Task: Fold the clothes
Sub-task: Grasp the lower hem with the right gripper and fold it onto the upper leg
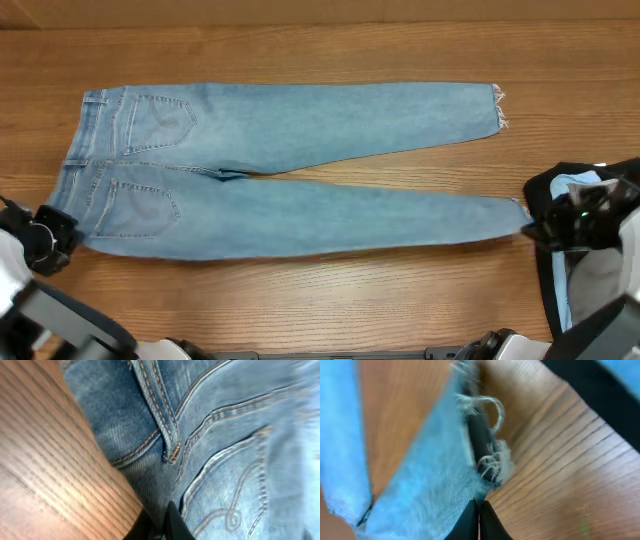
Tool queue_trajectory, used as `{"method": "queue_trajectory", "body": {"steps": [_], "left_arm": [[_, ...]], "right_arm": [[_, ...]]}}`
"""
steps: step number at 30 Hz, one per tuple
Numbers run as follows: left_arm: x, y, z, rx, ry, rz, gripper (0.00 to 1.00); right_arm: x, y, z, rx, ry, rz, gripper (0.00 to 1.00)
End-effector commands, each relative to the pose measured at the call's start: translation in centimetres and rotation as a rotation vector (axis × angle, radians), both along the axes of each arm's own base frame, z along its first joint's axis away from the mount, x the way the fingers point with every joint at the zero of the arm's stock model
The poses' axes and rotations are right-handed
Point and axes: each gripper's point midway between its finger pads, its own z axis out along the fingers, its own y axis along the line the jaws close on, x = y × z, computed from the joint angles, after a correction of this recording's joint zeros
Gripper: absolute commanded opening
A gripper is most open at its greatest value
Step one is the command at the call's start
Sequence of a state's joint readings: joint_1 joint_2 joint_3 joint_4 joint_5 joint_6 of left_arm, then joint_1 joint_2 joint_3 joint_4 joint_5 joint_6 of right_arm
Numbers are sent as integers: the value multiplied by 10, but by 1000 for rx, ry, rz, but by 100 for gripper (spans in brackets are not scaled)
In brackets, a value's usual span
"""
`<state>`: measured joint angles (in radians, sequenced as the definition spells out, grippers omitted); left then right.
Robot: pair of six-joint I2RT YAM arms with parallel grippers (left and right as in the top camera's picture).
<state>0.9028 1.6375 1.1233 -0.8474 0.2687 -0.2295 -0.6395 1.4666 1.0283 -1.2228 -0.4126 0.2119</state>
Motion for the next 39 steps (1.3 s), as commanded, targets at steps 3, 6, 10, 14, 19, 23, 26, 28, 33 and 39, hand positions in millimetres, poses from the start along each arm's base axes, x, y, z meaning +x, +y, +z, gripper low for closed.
{"method": "queue_trajectory", "body": {"steps": [3,6,10,14,19,23,26,28,33,39], "left_arm": [[-5,-10,49,100,-73,-28,4],[-20,-14,67,150,-49,-6,4],[-51,-18,99,256,5,69,4],[-70,-24,154,399,-40,117,4],[-68,-20,184,472,-96,129,4],[-58,-8,168,438,-66,124,4],[-43,6,149,395,-46,111,4],[-35,12,134,366,-21,98,4],[-9,21,82,285,76,9,4],[17,22,31,253,174,-95,4]], "right_arm": [[16,-13,73,-118,-148,-6,4],[14,-11,100,-132,-170,-24,4],[6,-6,147,-168,-218,-26,4],[0,0,186,-199,-266,-37,4],[17,-1,198,-229,-327,-29,4],[49,-2,194,-219,-357,-26,4],[83,2,183,-194,-362,-17,4],[104,9,171,-176,-357,5,4],[178,35,115,-124,-334,86,4],[218,60,57,-85,-275,124,4]]}}
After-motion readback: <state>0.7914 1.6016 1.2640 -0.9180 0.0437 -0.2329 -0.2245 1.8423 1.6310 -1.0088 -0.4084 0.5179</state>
